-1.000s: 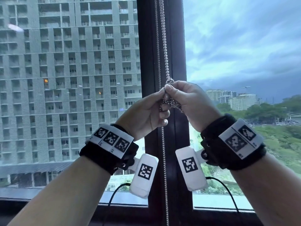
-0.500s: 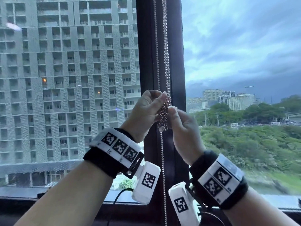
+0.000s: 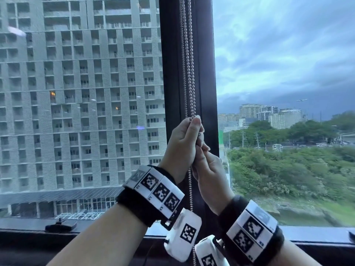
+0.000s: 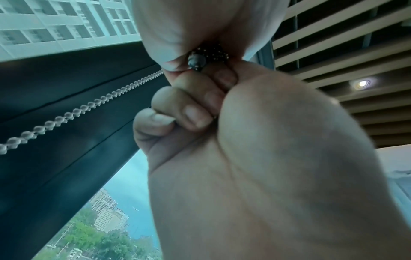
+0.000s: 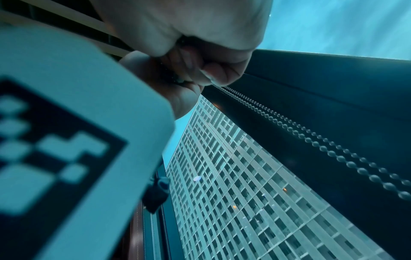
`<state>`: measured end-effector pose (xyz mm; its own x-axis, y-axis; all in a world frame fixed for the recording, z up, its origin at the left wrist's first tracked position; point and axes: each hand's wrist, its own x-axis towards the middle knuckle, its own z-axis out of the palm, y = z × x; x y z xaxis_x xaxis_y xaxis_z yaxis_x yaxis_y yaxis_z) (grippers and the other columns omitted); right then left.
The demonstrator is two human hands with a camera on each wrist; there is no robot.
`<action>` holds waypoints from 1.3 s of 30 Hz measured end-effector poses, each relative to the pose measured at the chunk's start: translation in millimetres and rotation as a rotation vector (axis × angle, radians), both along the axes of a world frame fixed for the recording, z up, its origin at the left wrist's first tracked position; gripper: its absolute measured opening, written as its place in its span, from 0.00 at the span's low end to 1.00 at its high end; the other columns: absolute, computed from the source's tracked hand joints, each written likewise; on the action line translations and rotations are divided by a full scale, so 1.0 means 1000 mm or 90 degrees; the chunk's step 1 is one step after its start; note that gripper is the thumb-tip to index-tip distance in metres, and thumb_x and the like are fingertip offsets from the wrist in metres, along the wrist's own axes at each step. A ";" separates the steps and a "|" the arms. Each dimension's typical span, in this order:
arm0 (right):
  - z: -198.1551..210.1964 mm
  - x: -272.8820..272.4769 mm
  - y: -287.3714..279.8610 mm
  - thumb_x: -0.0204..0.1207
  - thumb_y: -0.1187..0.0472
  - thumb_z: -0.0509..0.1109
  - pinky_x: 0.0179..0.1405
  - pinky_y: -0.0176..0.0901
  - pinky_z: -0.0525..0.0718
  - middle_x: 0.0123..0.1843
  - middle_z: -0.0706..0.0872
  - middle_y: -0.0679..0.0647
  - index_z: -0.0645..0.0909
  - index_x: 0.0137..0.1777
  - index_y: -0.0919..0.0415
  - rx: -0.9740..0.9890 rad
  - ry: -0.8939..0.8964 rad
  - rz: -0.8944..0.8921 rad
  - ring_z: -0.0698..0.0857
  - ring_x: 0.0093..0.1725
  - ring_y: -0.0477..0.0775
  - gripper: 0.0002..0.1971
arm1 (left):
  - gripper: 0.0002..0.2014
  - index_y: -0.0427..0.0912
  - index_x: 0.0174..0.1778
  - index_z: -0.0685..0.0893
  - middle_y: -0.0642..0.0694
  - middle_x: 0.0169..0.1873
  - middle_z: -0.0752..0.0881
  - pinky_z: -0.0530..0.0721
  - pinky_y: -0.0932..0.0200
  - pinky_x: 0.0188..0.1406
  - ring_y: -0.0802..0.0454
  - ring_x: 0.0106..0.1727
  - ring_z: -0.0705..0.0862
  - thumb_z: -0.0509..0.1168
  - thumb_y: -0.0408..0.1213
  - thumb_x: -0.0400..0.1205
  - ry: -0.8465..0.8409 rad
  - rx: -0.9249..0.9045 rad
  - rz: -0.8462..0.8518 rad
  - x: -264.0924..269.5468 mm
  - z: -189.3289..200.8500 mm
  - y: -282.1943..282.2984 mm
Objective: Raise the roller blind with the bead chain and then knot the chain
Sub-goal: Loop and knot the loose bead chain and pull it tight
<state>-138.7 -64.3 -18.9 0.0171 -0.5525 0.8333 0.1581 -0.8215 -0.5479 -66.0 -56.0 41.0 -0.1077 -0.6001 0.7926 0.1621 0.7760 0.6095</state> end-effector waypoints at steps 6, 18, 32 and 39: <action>-0.002 0.002 0.000 0.85 0.55 0.54 0.26 0.29 0.69 0.20 0.76 0.36 0.74 0.29 0.48 -0.006 0.046 -0.039 0.72 0.23 0.36 0.21 | 0.13 0.43 0.28 0.68 0.50 0.18 0.69 0.72 0.61 0.22 0.54 0.21 0.68 0.52 0.36 0.80 0.028 0.025 -0.021 0.001 0.002 0.000; -0.016 0.004 -0.005 0.78 0.43 0.53 0.26 0.42 0.64 0.18 0.70 0.40 0.71 0.23 0.45 0.050 0.146 -0.068 0.65 0.22 0.40 0.22 | 0.21 0.46 0.27 0.63 0.49 0.18 0.62 0.51 0.52 0.22 0.54 0.19 0.56 0.54 0.48 0.86 0.063 0.061 0.059 0.001 0.003 0.008; -0.016 -0.002 -0.004 0.73 0.35 0.49 0.27 0.60 0.73 0.21 0.72 0.49 0.69 0.25 0.56 0.066 0.213 -0.127 0.71 0.24 0.54 0.27 | 0.20 0.46 0.28 0.65 0.51 0.16 0.64 0.55 0.63 0.16 0.57 0.16 0.58 0.54 0.45 0.87 0.093 0.072 0.024 -0.003 0.000 0.012; -0.013 -0.010 0.001 0.73 0.35 0.52 0.28 0.56 0.73 0.23 0.76 0.51 0.72 0.26 0.57 0.060 0.232 -0.128 0.73 0.25 0.50 0.27 | 0.14 0.41 0.38 0.74 0.45 0.22 0.73 0.68 0.64 0.15 0.56 0.16 0.69 0.56 0.46 0.86 0.083 0.066 0.038 -0.004 -0.002 0.012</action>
<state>-148.7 -63.2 -31.5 0.1848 -0.6482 0.7387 -0.2179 -0.7600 -0.6123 -69.7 -43.9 38.7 0.0309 -0.6819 0.7308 0.2003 0.7205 0.6639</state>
